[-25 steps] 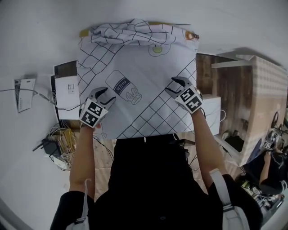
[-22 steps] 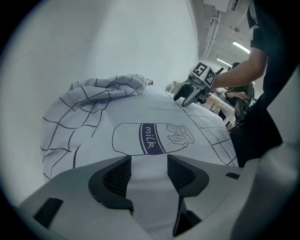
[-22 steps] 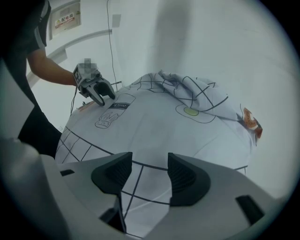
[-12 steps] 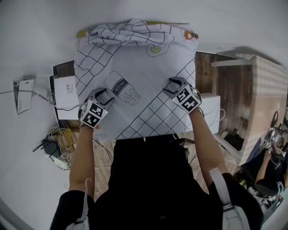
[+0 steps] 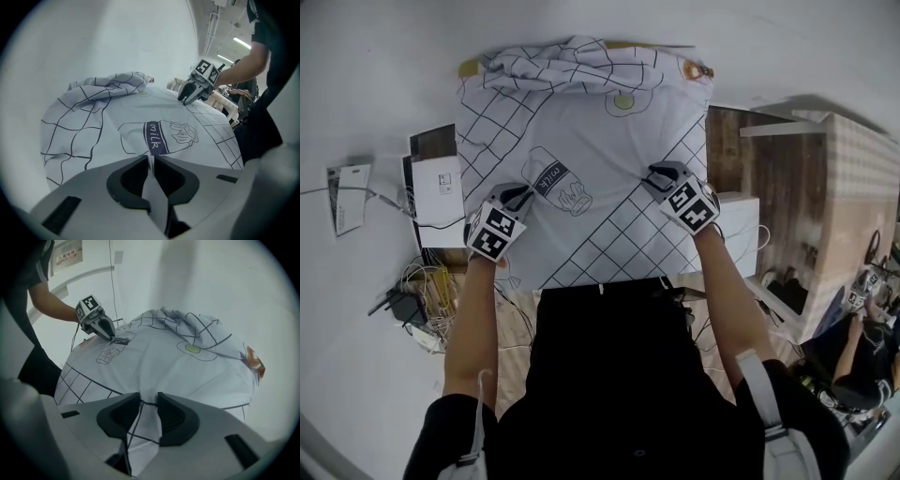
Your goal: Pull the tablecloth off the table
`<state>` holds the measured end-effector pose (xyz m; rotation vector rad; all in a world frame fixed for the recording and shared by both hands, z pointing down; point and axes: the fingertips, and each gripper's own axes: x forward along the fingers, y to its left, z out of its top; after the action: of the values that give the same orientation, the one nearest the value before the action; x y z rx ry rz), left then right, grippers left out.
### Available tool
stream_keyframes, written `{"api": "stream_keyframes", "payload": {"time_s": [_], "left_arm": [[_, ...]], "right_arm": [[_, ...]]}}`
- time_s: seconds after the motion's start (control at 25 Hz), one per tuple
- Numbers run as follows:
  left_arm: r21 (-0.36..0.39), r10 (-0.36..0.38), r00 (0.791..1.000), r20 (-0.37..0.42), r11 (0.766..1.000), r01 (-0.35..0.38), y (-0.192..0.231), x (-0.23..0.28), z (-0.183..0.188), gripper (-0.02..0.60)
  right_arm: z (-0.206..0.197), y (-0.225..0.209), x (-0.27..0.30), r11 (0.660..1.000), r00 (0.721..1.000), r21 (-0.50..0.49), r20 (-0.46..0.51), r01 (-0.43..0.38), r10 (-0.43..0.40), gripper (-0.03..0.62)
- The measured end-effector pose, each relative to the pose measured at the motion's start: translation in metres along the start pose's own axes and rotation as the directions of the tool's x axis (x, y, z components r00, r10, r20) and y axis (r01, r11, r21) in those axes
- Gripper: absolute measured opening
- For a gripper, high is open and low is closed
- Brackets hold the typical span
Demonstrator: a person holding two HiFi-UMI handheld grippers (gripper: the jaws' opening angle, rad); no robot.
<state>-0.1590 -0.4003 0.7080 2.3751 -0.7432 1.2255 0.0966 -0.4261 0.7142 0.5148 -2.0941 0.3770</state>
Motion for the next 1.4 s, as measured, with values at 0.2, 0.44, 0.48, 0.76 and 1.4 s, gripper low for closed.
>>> {"api": "stream_keyframes", "payload": {"time_s": [0.2,0.44,0.48,0.76,1.4], "left_arm": [[-0.004,0.002,1.000,-0.002,1.000,-0.002,0.000,0.000,0.000,0.017],[-0.005,0.012,1.000,0.021,1.000,-0.011,-0.001,-0.006,0.007,0.011],[-0.009,0.014,1.000,0.024,1.000,-0.014,0.000,-0.009,0.008,0.011],[-0.035,0.034,0.995,0.095,0.999,-0.031,-0.002,-0.039,0.026,0.011],[-0.128,0.083,0.946,0.313,0.991,-0.045,0.017,-0.109,0.081,0.011]], "right_arm": [[-0.001,0.005,0.000,0.999,1.000,0.030,-0.017,-0.018,0.019,0.039],[0.005,0.005,-0.014,0.995,0.999,0.099,0.052,0.007,-0.013,0.021],[0.006,0.004,-0.018,0.994,0.997,0.106,0.068,0.015,-0.022,0.020],[0.024,0.006,-0.053,0.989,0.984,0.144,0.172,0.029,-0.054,0.020],[0.088,-0.003,-0.121,0.973,0.919,0.222,0.369,0.061,-0.142,0.018]]}}
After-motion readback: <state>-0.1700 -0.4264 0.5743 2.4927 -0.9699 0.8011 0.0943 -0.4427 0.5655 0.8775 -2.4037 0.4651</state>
